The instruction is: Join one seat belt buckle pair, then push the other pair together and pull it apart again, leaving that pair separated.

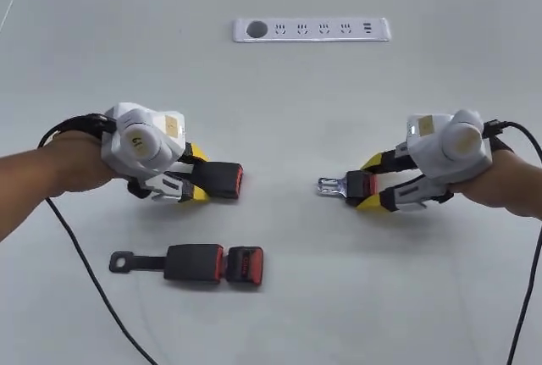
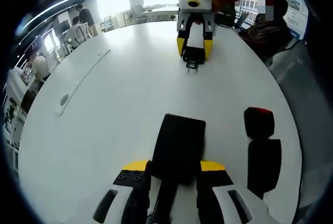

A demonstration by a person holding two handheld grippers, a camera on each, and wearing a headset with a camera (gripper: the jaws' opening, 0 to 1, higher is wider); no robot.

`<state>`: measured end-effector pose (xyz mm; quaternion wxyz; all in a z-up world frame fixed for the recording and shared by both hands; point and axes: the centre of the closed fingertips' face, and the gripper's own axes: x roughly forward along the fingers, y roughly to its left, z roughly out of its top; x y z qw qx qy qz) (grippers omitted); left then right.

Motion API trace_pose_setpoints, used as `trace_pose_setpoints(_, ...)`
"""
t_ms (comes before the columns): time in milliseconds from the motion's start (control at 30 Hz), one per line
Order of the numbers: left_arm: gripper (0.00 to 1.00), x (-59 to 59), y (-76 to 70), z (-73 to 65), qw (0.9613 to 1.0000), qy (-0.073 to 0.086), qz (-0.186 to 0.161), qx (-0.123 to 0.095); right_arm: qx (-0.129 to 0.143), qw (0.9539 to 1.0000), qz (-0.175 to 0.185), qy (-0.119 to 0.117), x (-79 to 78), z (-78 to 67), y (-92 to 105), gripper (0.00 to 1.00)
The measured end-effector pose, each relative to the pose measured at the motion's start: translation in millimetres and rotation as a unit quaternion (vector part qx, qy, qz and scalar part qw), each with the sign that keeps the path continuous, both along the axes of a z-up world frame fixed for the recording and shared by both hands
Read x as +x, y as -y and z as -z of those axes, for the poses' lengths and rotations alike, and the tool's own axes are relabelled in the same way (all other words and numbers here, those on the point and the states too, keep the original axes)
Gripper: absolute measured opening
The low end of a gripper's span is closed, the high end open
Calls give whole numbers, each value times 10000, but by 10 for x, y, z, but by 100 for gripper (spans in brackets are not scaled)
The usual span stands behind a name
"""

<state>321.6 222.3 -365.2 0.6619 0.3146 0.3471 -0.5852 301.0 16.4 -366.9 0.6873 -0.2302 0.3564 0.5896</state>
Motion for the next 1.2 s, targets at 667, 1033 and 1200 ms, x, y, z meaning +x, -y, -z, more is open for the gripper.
trace_pose_setpoints(667,35,68,-33,57,9998,-69,-114,147,469,9988,86,99,60,-19,-312,34)
trace_pose_setpoints(1033,35,74,-39,74,9997,-68,-128,194,699,9974,103,156,61,-26,-604,34)
trace_pose_setpoints(1200,35,70,-41,77,9997,-60,-145,177,759,9969,90,168,77,-25,-711,34)
